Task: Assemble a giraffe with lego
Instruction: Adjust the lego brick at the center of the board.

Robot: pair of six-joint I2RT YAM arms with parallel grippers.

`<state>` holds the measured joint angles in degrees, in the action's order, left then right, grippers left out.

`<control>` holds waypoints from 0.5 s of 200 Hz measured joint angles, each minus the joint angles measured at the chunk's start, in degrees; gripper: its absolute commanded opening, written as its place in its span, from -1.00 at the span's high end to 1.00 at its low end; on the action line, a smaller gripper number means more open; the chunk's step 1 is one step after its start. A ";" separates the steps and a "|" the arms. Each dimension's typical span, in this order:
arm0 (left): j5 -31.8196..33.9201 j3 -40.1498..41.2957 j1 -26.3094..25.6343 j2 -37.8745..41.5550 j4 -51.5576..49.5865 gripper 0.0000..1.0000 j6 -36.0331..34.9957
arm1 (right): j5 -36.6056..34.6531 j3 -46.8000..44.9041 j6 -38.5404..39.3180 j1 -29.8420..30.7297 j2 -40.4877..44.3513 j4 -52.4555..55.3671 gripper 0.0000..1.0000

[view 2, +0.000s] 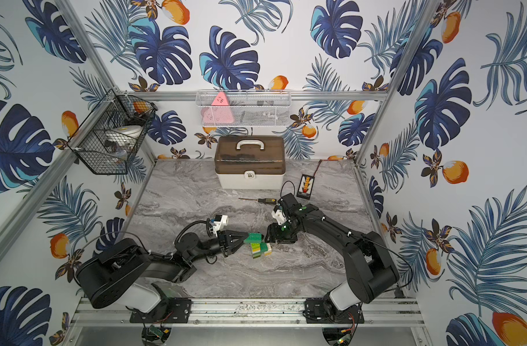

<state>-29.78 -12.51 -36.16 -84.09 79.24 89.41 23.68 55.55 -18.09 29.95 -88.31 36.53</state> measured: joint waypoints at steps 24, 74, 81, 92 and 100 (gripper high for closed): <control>0.04 0.68 2.29 5.66 -5.75 1.00 -0.96 | 0.04 -0.24 0.72 0.46 -0.94 -1.31 -0.25; -1.81 0.55 4.90 14.23 -18.01 1.00 -4.00 | 0.61 -1.57 0.98 1.18 -1.81 -2.10 -0.25; -2.03 0.55 5.01 14.71 -19.10 1.00 -4.09 | 0.55 -1.77 0.98 1.22 -1.88 -2.12 -0.24; -2.23 0.61 5.11 15.02 -20.31 1.00 -4.28 | -0.13 -2.10 0.98 1.25 -1.92 -2.01 -0.24; -2.29 0.70 5.14 15.04 -20.76 1.00 -4.50 | -0.20 -2.21 0.98 1.22 -1.88 -1.99 -0.24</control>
<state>-32.08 -11.81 -31.03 -69.06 58.48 84.90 23.49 53.34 -17.10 31.18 -90.19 34.54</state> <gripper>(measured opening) 0.289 0.623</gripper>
